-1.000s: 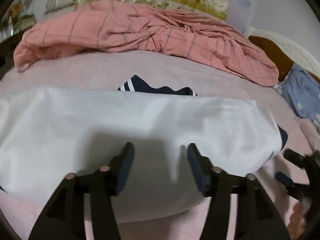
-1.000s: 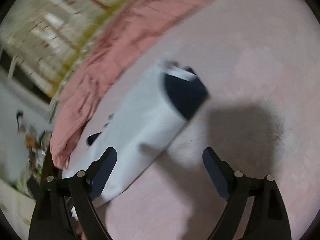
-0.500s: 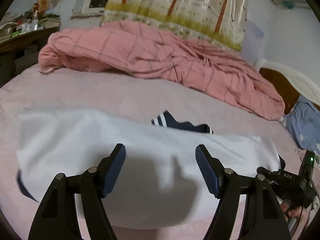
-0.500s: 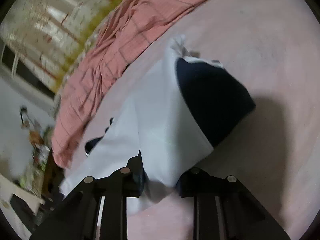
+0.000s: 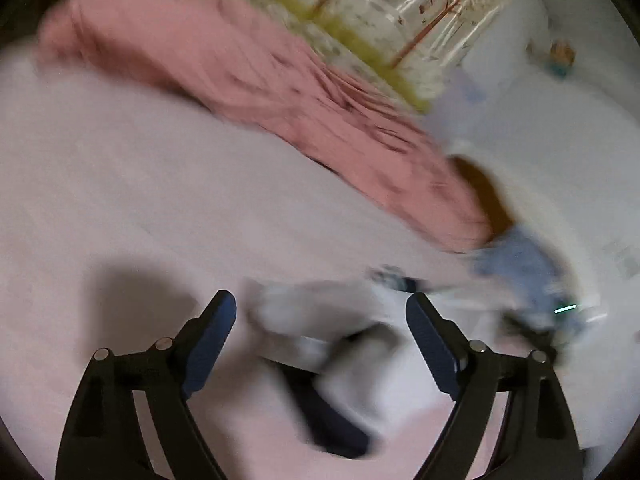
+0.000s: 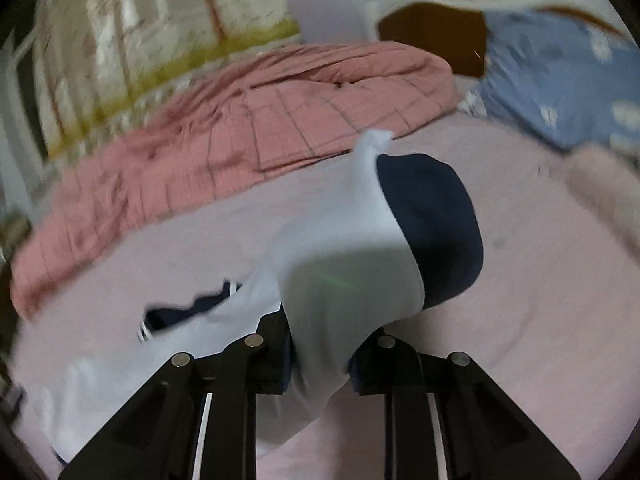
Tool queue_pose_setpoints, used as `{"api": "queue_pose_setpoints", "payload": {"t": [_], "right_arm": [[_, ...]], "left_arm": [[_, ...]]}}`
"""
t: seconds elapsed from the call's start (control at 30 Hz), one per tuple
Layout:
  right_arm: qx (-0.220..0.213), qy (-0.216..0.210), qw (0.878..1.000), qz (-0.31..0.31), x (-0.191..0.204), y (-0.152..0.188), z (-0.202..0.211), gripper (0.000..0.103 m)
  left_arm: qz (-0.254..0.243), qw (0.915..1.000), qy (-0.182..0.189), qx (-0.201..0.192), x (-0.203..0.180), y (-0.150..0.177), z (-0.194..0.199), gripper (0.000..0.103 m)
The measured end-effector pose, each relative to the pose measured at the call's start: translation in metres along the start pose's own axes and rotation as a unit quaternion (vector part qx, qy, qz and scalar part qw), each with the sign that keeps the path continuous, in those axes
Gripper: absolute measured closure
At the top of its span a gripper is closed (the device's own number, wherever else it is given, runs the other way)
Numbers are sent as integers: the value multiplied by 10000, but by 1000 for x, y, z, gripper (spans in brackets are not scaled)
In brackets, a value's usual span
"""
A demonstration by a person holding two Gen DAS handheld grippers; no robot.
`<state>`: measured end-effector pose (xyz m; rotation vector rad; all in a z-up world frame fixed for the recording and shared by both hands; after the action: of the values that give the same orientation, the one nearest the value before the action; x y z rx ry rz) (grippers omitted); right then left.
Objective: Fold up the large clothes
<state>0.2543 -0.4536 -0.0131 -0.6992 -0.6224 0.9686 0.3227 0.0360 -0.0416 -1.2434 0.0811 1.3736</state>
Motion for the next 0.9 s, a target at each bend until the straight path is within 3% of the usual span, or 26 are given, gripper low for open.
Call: {"api": "queue_pose_setpoints", "payload": {"t": [0.03, 0.1, 0.23, 0.33, 0.37, 0.43, 0.47, 0.53, 0.6, 0.7, 0.9], "right_arm": [[36, -60, 9999, 113, 2, 0, -1, 80], [-50, -203, 9998, 37, 4, 0, 3, 80], [-422, -464, 9978, -199, 21, -1, 23, 80], [-683, -634, 9956, 58, 47, -1, 48, 80], [-856, -743, 9933, 206, 62, -3, 61, 80], [-1065, -870, 9895, 448, 85, -3, 79, 80], [-1192, -948, 9866, 585, 99, -3, 89, 80], [-1376, -1092, 9811, 810, 124, 0, 105, 80], [-1502, -1211, 9759, 1020, 151, 6, 117, 80], [-1581, -1373, 9682, 1366, 190, 20, 127, 80], [-1613, -1715, 9511, 2000, 268, 65, 132, 80]], "left_arm": [[27, 9998, 176, 122, -6, 4, -4, 17], [-396, 9988, 31, 286, -16, 12, -11, 16], [-1195, 9843, -1223, 441, -13, 29, -31, 13], [-1449, 9643, -2178, 418, 9, 34, -52, 37], [-1423, 9631, -2209, 579, 17, 42, -59, 52], [-1063, 9712, -1964, 833, 26, 51, -71, 65], [-939, 9739, -1889, 839, 29, 50, -72, 66], [-899, 9758, -1814, 830, 31, 46, -70, 66], [-731, 9808, -1641, 765, 30, 44, -63, 60], [-893, 9832, -1527, 442, 19, 29, -43, 51], [-795, 9821, -1701, -139, 19, 3, 1, 49]]}}
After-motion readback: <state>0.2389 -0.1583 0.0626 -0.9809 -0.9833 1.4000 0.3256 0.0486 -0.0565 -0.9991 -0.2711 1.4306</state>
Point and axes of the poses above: each gripper's, at about its wrist camera, not at the fingertips, and z roughly against the way its jaws point, x to its left, y to its underside, the point moved 10 cm from there along -z, roughly the way its jaws point, and after that the axes turned 2 degrees about -x, right-handed, at the moved point
